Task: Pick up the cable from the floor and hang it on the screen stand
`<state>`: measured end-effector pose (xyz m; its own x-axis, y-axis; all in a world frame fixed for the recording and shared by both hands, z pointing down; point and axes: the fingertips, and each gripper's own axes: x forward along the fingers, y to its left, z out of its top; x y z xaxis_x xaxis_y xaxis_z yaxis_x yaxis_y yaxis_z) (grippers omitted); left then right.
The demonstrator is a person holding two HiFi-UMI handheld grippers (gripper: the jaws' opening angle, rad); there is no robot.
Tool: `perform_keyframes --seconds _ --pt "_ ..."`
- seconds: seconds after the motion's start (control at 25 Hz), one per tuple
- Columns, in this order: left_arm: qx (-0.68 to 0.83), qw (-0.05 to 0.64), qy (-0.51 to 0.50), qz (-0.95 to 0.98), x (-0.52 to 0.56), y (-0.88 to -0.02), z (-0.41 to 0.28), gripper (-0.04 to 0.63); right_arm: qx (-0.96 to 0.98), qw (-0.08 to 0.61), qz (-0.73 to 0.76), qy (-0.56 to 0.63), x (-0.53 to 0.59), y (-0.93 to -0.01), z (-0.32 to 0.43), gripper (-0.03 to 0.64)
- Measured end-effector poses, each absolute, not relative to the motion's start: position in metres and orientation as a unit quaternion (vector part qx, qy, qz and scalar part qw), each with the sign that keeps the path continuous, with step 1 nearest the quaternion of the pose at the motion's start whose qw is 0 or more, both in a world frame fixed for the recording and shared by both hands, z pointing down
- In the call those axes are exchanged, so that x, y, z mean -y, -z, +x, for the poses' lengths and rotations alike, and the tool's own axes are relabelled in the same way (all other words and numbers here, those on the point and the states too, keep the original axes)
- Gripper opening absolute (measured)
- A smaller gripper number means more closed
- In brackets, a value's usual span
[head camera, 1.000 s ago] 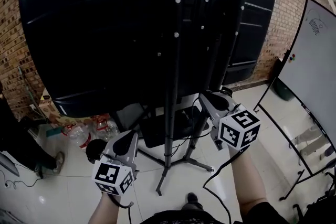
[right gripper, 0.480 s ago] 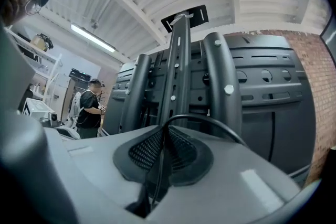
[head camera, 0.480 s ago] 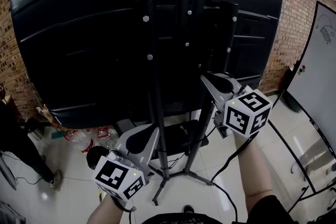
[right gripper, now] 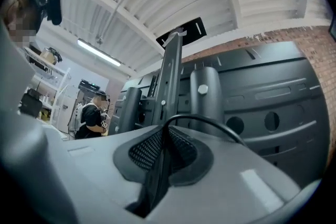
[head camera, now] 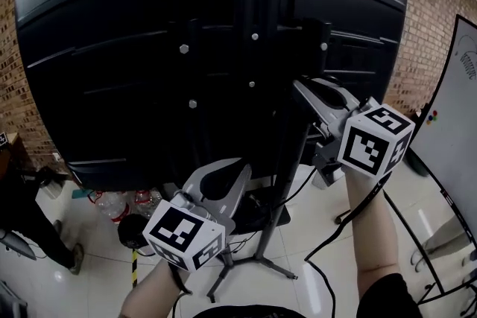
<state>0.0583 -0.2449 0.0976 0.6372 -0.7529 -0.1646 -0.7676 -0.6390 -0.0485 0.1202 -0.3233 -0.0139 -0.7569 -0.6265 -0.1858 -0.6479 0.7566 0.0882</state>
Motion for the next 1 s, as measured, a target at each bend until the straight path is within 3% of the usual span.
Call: perform_keyframes --seconds 0.56,1.0 --pt "-0.421 0.083 -0.061 -0.901 0.287 -0.07 0.08 0.005 -0.948 0.097 -0.279 -0.118 0.326 0.135 0.126 0.025" --pt "-0.427 0.081 -0.057 -0.899 0.296 -0.059 0.079 0.005 -0.957 0.102 -0.248 -0.114 0.352 0.173 0.131 0.025"
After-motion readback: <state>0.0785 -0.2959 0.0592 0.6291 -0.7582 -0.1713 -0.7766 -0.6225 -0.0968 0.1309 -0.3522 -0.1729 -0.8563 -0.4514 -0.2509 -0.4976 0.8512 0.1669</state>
